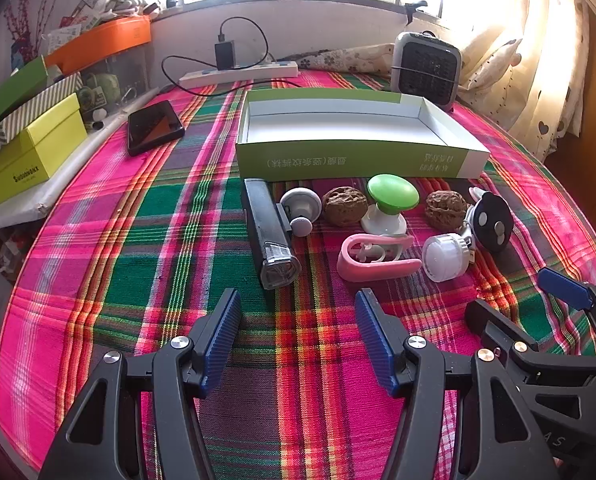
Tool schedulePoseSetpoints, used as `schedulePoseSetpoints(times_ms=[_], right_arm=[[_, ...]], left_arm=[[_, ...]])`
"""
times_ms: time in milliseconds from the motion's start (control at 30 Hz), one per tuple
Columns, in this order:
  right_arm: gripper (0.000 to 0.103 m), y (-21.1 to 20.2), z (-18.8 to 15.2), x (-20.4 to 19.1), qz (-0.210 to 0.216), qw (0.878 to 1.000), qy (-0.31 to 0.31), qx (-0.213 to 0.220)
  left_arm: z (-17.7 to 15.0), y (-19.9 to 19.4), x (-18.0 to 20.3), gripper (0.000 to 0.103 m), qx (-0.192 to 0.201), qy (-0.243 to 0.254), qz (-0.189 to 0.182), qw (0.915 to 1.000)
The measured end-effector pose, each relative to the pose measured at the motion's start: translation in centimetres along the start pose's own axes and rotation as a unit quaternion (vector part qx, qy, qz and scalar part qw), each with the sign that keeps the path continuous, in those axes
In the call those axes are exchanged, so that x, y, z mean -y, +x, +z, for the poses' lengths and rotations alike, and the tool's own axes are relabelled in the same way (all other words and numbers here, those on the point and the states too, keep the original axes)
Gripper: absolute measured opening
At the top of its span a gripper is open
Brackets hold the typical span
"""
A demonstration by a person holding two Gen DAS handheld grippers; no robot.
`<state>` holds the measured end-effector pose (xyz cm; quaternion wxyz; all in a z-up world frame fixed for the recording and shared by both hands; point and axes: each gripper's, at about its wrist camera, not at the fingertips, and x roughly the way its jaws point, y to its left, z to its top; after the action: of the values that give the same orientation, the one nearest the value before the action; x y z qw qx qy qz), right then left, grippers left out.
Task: Organize objects
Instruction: 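Move left tool toward black flashlight while right tool approaches black dotted disc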
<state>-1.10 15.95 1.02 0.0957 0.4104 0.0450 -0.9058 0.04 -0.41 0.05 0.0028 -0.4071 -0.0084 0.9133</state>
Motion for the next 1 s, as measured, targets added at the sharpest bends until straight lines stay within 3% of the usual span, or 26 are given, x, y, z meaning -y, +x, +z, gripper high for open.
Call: schedulePoseSetpoints(times_ms=[433,833,1000], right_arm=[[0.091,0.0,0.0,-0.1,0.0,1.0,0.0,0.0],[0.091,0.0,0.3,0.9,0.033,0.999,-0.017,-0.009],[0.091,0.1,0.8,1.7,0.047,0.999,-0.001,-0.008]], left_arm=[[-0.1,0.0,0.2,0.058,0.0,0.007,-0.004,1.0],[0.2,-0.5,-1.8,0.058,-0.001,0.01,-0.081,0.9967],[0.8,-0.4,-2.6,0.058,0.006,0.003,-0.078,0.997]])
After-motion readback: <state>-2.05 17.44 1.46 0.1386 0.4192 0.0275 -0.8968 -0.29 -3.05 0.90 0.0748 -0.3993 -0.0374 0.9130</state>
